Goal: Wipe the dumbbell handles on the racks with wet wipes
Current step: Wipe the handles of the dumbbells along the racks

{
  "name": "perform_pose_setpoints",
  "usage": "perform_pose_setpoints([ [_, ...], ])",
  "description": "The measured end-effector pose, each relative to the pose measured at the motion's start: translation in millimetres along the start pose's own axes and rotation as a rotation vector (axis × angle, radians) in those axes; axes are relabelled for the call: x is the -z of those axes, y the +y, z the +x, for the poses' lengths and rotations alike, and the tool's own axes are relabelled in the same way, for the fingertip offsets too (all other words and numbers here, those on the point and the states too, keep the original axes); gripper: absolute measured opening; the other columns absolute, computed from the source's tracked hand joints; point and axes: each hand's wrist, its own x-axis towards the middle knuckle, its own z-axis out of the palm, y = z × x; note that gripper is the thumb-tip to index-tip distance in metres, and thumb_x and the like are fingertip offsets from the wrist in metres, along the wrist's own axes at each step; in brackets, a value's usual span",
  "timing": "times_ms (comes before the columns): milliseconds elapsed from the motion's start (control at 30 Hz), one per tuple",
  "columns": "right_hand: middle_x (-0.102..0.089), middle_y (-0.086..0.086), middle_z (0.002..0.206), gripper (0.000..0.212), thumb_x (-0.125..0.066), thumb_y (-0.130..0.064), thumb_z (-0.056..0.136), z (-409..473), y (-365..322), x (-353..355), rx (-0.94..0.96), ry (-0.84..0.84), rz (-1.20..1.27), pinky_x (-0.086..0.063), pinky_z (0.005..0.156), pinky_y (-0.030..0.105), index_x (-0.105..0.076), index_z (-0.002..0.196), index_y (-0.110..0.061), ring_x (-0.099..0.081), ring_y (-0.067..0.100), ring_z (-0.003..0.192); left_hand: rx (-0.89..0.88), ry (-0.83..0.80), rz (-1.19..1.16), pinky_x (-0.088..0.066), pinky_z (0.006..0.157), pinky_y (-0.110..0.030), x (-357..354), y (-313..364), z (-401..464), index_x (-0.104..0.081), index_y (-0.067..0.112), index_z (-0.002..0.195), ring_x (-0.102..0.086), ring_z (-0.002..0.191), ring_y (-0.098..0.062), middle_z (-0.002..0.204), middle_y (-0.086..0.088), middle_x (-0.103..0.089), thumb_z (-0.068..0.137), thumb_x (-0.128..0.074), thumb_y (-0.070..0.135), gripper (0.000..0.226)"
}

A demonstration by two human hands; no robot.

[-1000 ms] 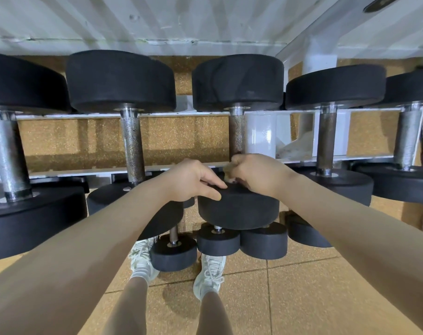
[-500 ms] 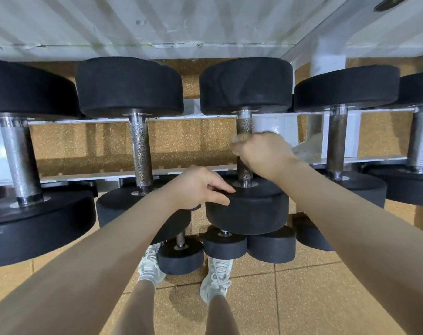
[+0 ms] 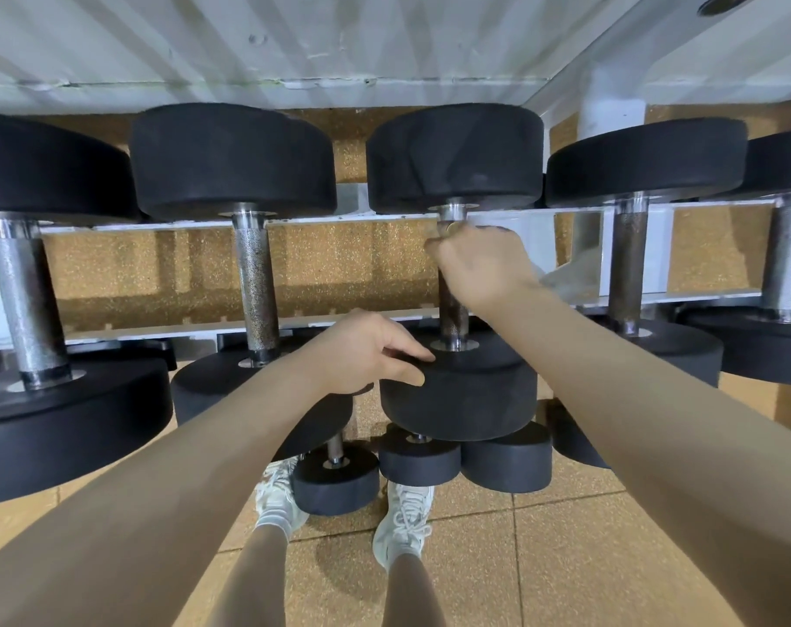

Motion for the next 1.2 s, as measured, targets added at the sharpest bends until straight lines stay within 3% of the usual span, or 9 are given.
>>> perform_pose_setpoints([
  [100,-0.050,0.006,0.133,0.044,-0.047,-0.004,0.090,-23,4,-16,0.152,-0.100,0.048,-0.049,0.080,0.035,-0.048,0.130,-0.020,-0.055,0.030,0.110,0.000,0.002,-0.011,-0.042,0.097,-0.027,0,1,-1,-0.067,0.024,0.111,-0.059,0.103,-0.011,0.114,0.007,-0.065,0.079,-0.070,0.023,0.032],
  [233,-0.061,0.004,0.114,0.028,-0.042,-0.016,0.096,-53,16,-26,0.237,-0.232,0.350,-0.048,0.087,0.036,-0.062,0.115,-0.017,-0.057,0.023,0.104,-0.006,-0.013,-0.025,-0.043,0.096,-0.022,0,1,-1,-0.066,0.025,0.112,-0.058,0.104,-0.006,0.117,0.010,-0.062,0.080,-0.070,0.021,0.033],
  [367,-0.060,-0.001,0.077,0.022,-0.048,-0.016,0.095,-31,39,-17,-0.475,0.304,1.145,-0.038,0.057,0.011,-0.069,0.100,-0.011,-0.050,0.012,0.068,-0.016,-0.021,0.018,-0.043,0.093,-0.015,3,1,0,-0.066,0.029,0.111,-0.057,0.103,-0.001,0.115,0.016,-0.060,0.080,-0.069,0.024,0.032],
  [433,-0.049,0.000,0.062,0.021,-0.045,-0.012,0.094,-7,42,-15,-0.764,0.223,1.599,-0.030,0.046,0.017,-0.060,0.079,-0.012,-0.039,0.011,0.050,-0.015,-0.022,0.041,-0.043,0.093,-0.017,2,1,0,-0.066,0.030,0.111,-0.057,0.103,-0.002,0.114,0.017,-0.059,0.080,-0.069,0.026,0.032],
  [500,-0.042,0.000,0.059,0.027,-0.040,-0.005,0.095,15,38,-17,-0.779,0.068,1.870,-0.023,0.041,0.017,-0.046,0.071,-0.016,-0.032,0.007,0.036,-0.021,-0.011,0.057,-0.044,0.089,-0.014,1,0,1,-0.066,0.030,0.111,-0.058,0.097,0.000,0.113,0.017,-0.060,0.080,-0.069,0.025,0.032],
  [700,-0.046,-0.005,0.058,0.031,-0.044,0.005,0.090,6,44,-46,-0.515,-0.191,1.696,-0.026,0.043,0.014,-0.052,0.074,-0.021,-0.028,0.008,0.049,-0.036,0.009,0.061,-0.037,0.075,0.000,-1,1,2,-0.067,0.026,0.110,-0.057,0.088,0.001,0.106,0.018,-0.060,0.079,-0.070,0.022,0.031],
  [900,-0.050,-0.006,0.066,0.026,-0.045,-0.002,0.093,-32,47,-50,-0.349,-0.466,1.113,-0.031,0.051,0.012,-0.065,0.087,-0.017,-0.045,0.007,0.063,-0.030,0.031,0.046,-0.044,0.088,-0.021,-2,3,-1,-0.068,0.024,0.108,-0.061,0.099,-0.016,0.101,0.018,-0.060,0.077,-0.072,0.020,0.031],
  [1100,-0.049,-0.011,0.048,0.036,-0.035,0.002,0.092,5,45,-31,-0.597,-0.038,1.629,-0.021,0.044,0.018,-0.057,0.078,-0.023,-0.027,0.009,0.048,-0.043,0.048,0.009,-0.044,0.088,-0.013,-4,0,-2,-0.068,0.023,0.108,-0.061,0.100,-0.011,0.105,0.014,-0.062,0.077,-0.071,0.018,0.031],
  [1200,-0.038,-0.006,0.054,0.042,-0.030,0.001,0.095,18,37,-34,-0.605,-0.047,1.777,-0.021,0.040,0.017,-0.057,0.079,-0.027,-0.027,0.007,0.045,-0.048,0.051,-0.012,-0.042,0.088,-0.006,-5,-3,-1,-0.068,0.026,0.107,-0.059,0.101,-0.003,0.104,0.016,-0.062,0.077,-0.071,0.019,0.032],
])
